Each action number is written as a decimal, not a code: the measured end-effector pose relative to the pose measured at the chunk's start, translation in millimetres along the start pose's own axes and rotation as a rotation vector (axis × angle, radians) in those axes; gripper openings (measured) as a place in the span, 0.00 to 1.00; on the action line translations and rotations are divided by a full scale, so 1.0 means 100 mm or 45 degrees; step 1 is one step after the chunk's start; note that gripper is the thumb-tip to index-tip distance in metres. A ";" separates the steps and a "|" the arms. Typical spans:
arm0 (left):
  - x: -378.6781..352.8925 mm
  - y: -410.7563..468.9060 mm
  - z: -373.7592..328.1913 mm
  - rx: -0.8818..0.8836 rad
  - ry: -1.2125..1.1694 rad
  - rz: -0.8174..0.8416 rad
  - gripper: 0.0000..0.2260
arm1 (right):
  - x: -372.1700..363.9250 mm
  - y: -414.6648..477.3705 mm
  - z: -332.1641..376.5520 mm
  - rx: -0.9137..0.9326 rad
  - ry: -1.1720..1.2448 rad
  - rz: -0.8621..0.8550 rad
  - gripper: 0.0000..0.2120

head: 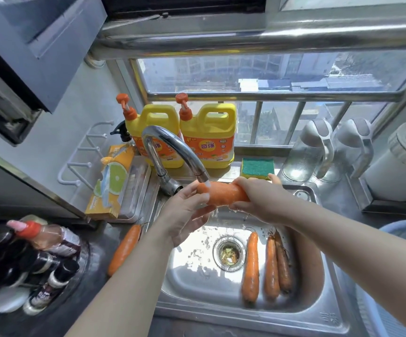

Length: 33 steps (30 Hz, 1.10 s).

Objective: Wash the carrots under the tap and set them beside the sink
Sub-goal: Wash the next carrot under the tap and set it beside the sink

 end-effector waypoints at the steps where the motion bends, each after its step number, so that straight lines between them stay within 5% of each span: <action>1: -0.01 0.00 0.00 0.002 -0.018 -0.016 0.16 | 0.00 0.00 0.01 0.001 -0.002 0.001 0.22; 23: -0.04 -0.06 -0.01 -0.052 0.042 -0.029 0.14 | 0.00 -0.03 0.01 0.009 0.004 -0.012 0.21; 30: -0.05 -0.05 -0.02 -0.129 0.099 -0.123 0.05 | -0.02 0.00 0.05 0.017 -0.027 -0.031 0.21; 33: -0.06 -0.04 0.01 -0.141 0.166 -0.013 0.10 | -0.02 0.00 0.03 0.025 -0.031 0.010 0.21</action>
Point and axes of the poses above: each hand's wrist, its own y-axis towards the middle knuckle, its own x-axis out of the back of the hand, z = x × y, the point moved 7 cm from there along y, towards the middle knuckle, and after that the axes turned 13 degrees about -y, right-handed, at the moved point
